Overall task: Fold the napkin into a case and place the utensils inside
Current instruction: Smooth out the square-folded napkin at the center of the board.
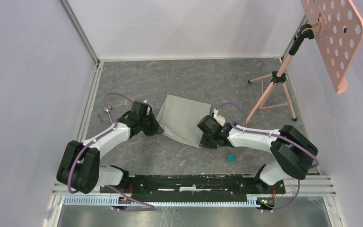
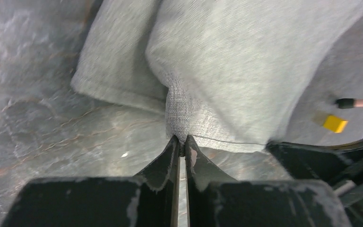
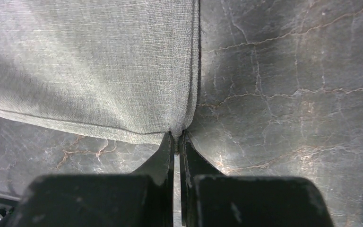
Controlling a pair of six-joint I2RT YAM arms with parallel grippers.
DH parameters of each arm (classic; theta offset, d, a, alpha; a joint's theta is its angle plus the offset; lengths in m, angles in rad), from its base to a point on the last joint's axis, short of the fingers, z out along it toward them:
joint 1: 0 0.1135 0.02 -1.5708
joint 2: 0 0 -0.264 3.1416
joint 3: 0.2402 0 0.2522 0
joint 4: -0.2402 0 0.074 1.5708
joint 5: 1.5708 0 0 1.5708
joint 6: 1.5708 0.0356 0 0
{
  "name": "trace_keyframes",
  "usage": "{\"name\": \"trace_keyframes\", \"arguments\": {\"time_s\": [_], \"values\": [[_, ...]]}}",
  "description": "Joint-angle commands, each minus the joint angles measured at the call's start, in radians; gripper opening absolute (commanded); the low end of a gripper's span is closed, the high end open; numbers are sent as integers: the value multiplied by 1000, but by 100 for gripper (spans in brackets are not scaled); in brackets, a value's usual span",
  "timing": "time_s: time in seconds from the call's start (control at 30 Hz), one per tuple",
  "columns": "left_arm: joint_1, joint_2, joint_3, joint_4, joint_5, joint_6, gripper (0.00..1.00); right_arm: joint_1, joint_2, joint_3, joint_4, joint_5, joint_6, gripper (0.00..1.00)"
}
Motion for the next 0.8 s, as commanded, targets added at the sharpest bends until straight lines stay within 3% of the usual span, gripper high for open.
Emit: {"name": "trace_keyframes", "arguments": {"time_s": [0.0, 0.3, 0.77], "values": [[4, -11, 140, -24, 4, 59, 10, 8, -92, -33, 98, 46, -67, 0], [32, 63, 307, -87, -27, 100, 9, -33, -71, 25, 145, 46, -131, 0], [117, 115, 180, -23, -20, 82, 8, -38, 66, 60, 200, -22, -150, 0]]}}
